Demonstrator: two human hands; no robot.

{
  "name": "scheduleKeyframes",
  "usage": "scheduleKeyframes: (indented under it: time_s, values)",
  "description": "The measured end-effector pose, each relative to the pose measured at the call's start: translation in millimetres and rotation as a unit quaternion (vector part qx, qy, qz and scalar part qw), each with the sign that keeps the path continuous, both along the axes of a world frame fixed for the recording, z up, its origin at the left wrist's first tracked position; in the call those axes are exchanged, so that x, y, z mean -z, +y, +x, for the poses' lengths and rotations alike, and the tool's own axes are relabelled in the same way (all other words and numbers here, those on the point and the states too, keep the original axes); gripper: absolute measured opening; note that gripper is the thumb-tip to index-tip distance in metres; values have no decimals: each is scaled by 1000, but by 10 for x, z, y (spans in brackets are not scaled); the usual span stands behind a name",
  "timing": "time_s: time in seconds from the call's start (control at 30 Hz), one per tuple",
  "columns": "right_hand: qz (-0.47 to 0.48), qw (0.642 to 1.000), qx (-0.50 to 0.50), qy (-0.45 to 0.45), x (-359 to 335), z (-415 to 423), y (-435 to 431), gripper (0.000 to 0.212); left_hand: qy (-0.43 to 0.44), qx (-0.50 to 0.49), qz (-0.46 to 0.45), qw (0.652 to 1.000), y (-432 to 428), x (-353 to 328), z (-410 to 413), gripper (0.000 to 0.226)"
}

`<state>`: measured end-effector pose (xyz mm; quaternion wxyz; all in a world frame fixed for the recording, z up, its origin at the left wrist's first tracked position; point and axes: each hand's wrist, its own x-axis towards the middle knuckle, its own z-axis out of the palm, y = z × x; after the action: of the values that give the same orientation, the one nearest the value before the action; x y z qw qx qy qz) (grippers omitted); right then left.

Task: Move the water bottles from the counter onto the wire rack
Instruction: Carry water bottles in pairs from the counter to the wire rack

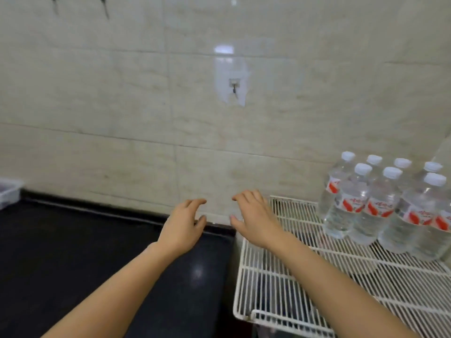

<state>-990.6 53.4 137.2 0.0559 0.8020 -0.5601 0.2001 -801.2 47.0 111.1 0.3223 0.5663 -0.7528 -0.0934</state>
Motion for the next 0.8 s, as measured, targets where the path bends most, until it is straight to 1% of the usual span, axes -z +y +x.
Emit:
scheduleKeyframes:
  time_s: [0.17, 0.27, 0.33, 0.43, 0.57, 0.8]
  values:
    - [49, 997, -53, 15, 319, 1486, 176, 44, -43, -82, 22, 995, 490, 298, 1517, 44]
    - [87, 993, -82, 13, 544, 2355, 341, 48, -105, -126, 61, 985, 825, 508, 2388, 44]
    - [115, 988, -101, 11, 698, 2872, 452, 51, -128, -162, 87, 975, 1027, 597, 2901, 44]
    - [144, 980, -134, 22, 826, 3568, 551, 52, -119, -214, 113, 963, 1259, 668, 3547, 45]
    - [157, 971, -177, 38, 865, 4427, 504, 52, -97, -269, 127, 950, 1431, 751, 4281, 45]
    - [177, 954, -231, 72, 1054, 5808, 201, 51, -63, -345, 164, 922, 1360, 936, 5458, 48]
